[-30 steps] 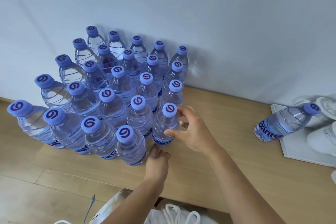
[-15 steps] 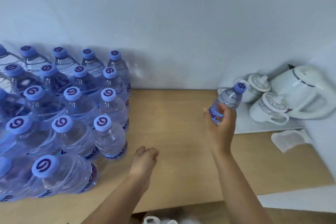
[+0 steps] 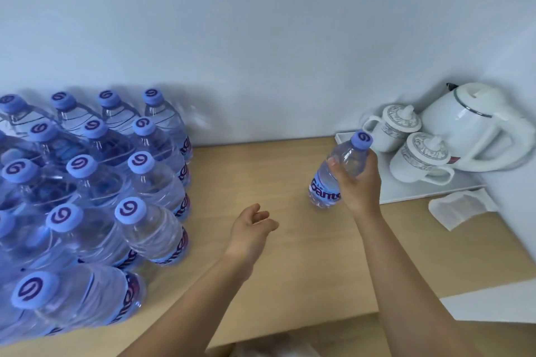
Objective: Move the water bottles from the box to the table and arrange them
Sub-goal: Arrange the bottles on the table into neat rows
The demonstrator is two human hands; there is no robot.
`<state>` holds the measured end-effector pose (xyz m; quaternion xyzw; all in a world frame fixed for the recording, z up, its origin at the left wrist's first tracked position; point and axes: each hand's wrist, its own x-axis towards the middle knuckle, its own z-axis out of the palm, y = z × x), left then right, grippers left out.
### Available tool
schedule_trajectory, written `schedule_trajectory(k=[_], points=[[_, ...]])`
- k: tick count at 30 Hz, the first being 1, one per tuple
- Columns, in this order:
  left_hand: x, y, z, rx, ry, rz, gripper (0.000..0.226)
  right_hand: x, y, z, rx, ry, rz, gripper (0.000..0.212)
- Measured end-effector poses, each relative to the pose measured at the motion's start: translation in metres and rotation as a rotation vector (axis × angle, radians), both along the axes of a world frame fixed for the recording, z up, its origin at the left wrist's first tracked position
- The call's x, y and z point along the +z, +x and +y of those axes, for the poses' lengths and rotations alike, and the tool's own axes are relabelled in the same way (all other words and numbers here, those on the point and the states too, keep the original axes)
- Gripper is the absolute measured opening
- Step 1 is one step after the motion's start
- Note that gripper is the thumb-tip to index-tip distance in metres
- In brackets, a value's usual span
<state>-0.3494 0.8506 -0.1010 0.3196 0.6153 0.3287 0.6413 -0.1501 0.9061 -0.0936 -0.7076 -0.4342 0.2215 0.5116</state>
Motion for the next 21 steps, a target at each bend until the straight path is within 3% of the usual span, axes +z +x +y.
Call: schedule_trajectory(k=[2,5,8,11,15,21], points=[[0.000,-0.006,-0.007,-0.097,0.086,0.023,0.079,0.011,-0.013,-0.022,0.142,0.003,0.069,0.037],[0.005,-0.017,-0.027,-0.274,0.225,-0.001,0.093,0.034,-0.046,-0.052,0.370,0.034,0.156,0.039],[0.009,-0.039,-0.052,-0.298,0.307,-0.060,0.073,0.055,-0.089,-0.077,0.546,0.022,0.316,0.039],[0.010,-0.070,-0.081,-0.145,0.383,0.116,0.068,0.073,-0.128,-0.099,0.637,-0.022,0.334,0.043],[0.010,-0.112,-0.115,-0.078,0.408,0.228,0.065,0.079,-0.176,-0.132,0.461,-0.131,0.046,0.053],[0.002,-0.152,-0.140,-0.162,0.429,0.159,0.061,0.073,-0.220,-0.161,0.378,-0.158,-0.033,0.043]])
